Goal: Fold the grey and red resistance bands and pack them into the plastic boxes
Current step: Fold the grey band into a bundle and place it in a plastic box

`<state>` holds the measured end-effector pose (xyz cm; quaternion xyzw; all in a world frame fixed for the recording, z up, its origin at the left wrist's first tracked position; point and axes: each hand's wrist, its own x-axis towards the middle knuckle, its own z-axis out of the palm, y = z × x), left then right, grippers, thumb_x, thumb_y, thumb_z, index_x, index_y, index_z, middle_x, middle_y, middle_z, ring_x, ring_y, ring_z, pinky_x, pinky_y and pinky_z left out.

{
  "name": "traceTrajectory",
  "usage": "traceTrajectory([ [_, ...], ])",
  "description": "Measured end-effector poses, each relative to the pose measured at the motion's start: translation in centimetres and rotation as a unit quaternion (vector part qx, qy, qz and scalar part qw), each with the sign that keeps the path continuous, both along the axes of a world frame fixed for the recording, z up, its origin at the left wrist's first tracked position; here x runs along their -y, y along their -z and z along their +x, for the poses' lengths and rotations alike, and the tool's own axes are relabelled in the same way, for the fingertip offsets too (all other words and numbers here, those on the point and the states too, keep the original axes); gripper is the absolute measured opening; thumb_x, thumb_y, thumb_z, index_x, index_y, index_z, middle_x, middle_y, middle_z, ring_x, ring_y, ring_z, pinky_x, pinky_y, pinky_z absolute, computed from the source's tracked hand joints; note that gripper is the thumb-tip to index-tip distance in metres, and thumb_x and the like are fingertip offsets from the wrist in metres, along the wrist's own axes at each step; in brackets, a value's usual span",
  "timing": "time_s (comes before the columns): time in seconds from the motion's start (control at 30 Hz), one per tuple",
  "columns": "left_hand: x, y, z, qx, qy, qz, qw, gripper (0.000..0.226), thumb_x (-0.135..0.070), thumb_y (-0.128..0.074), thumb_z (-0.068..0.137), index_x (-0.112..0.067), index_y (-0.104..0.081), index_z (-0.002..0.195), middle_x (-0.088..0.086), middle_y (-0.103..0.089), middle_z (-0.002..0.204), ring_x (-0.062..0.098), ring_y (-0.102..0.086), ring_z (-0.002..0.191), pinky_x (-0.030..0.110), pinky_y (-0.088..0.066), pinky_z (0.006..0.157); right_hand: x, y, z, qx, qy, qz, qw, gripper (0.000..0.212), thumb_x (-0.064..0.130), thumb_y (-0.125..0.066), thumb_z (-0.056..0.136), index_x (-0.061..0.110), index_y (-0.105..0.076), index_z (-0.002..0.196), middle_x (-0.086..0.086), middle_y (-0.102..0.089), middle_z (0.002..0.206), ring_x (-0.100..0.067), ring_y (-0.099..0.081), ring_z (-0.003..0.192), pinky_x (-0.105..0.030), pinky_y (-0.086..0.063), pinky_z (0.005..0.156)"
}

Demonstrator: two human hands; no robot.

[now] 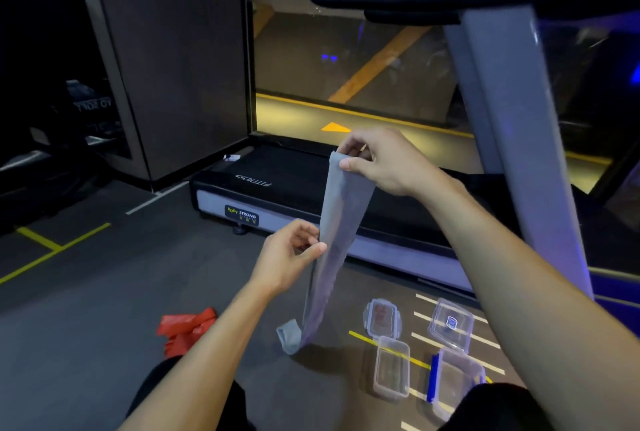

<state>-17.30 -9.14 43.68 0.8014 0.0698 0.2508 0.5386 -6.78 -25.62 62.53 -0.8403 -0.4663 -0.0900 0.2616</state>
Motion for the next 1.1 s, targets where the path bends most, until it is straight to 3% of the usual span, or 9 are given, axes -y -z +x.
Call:
traceTrajectory([
  [0.1,0.1,-1.4,-0.7,0.014,-0.038,0.038,0.998,0.014,-0.018,-0.079,0.087,-0.023,-0.068,0.094,-0.007,-0.071,0.085,0.003,-0.064,0.073,0.016,-0.051,0.074,-0.2,-1.7,-1.3,0.018,0.000,0.000,1.000,0.007,0.028,-0.072,0.095,0.025,-0.069,0.101,0.009,-0.068,0.095,0.000,-0.058,0.079,-0.024,-0.043,0.069],
  [0.2,0.2,-2.5,-1.3,0.013,-0.029,0.082,0.996,0.014,-0.022,-0.078,0.088,-0.025,-0.066,0.081,-0.012,-0.070,0.079,0.001,-0.063,0.071,0.023,-0.053,0.074,-0.4,-3.0,-2.6,0.029,0.007,-0.002,1.000,0.010,0.029,-0.071,0.095,0.022,-0.070,0.103,0.007,-0.069,0.098,-0.008,-0.061,0.084,-0.024,-0.045,0.071],
  [0.4,0.5,-5.4,-3.2,0.039,0.012,0.020,0.999,0.019,-0.020,-0.080,0.086,-0.030,-0.064,0.086,-0.002,-0.070,0.078,0.019,-0.068,0.074,0.033,-0.058,0.072,0.0,-6.1,-4.5,0.051,0.021,0.001,0.998,0.010,0.030,-0.070,0.095,0.024,-0.070,0.103,0.008,-0.068,0.099,-0.013,-0.063,0.093,-0.031,-0.049,0.077],
  [0.53,0.9,-8.2,-4.3,0.070,0.066,-0.032,0.995,0.018,-0.010,-0.079,0.087,-0.019,-0.065,0.090,0.003,-0.067,0.073,0.017,-0.064,0.068,0.035,-0.057,0.070,0.5,-9.1,-5.8,0.082,0.021,0.014,0.996,0.012,0.027,-0.069,0.096,0.020,-0.072,0.105,0.006,-0.070,0.100,-0.011,-0.063,0.095,-0.031,-0.052,0.083],
  [0.63,1.3,-9.7,-5.2,0.067,0.064,-0.004,0.996,0.012,-0.012,-0.079,0.088,-0.013,-0.067,0.085,0.014,-0.068,0.075,0.018,-0.064,0.066,0.040,-0.059,0.070,0.6,-10.7,-6.3,0.090,0.018,0.008,0.996,0.007,0.027,-0.069,0.096,0.024,-0.071,0.102,0.009,-0.069,0.098,-0.009,-0.063,0.095,-0.032,-0.054,0.085],
  [0.7,1.6,-10.5,-5.6,0.072,0.022,0.027,0.997,0.012,-0.016,-0.079,0.088,-0.015,-0.069,0.081,0.012,-0.070,0.077,0.018,-0.064,0.067,0.045,-0.060,0.075,0.6,-11.4,-6.5,0.091,0.017,0.005,0.996,0.007,0.027,-0.068,0.096,0.025,-0.071,0.102,0.010,-0.069,0.098,-0.010,-0.063,0.096,-0.032,-0.053,0.085],
  [0.8,2.0,-11.7,-5.9,0.079,-0.013,0.039,0.996,0.014,-0.022,-0.080,0.087,-0.018,-0.068,0.082,0.004,-0.071,0.075,0.027,-0.066,0.068,0.045,-0.060,0.073,0.7,-12.4,-7.0,0.091,0.002,0.020,0.996,0.010,0.027,-0.068,0.097,0.023,-0.072,0.105,0.009,-0.070,0.099,-0.009,-0.063,0.096,-0.028,-0.050,0.082],
  [0.9,2.3,-12.7,-6.2,0.094,-0.015,0.006,0.995,0.024,-0.020,-0.081,0.087,-0.017,-0.057,0.089,-0.001,-0.068,0.070,0.019,-0.064,0.058,0.045,-0.059,0.066,0.8,-13.4,-7.2,0.091,-0.010,0.025,0.995,0.012,0.027,-0.066,0.097,0.022,-0.073,0.106,0.007,-0.071,0.103,-0.009,-0.063,0.097,-0.026,-0.048,0.082],
  [1.1,1.7,-14.2,-6.1,0.085,0.001,0.043,0.995,0.017,-0.021,-0.081,0.087,-0.021,-0.064,0.092,0.003,-0.071,0.075,0.015,-0.066,0.060,0.026,-0.055,0.061,1.8,-14.2,-6.5,0.088,-0.023,0.034,0.995,0.012,0.028,-0.066,0.098,0.022,-0.074,0.105,0.010,-0.071,0.100,-0.004,-0.063,0.093,-0.021,-0.045,0.078],
])
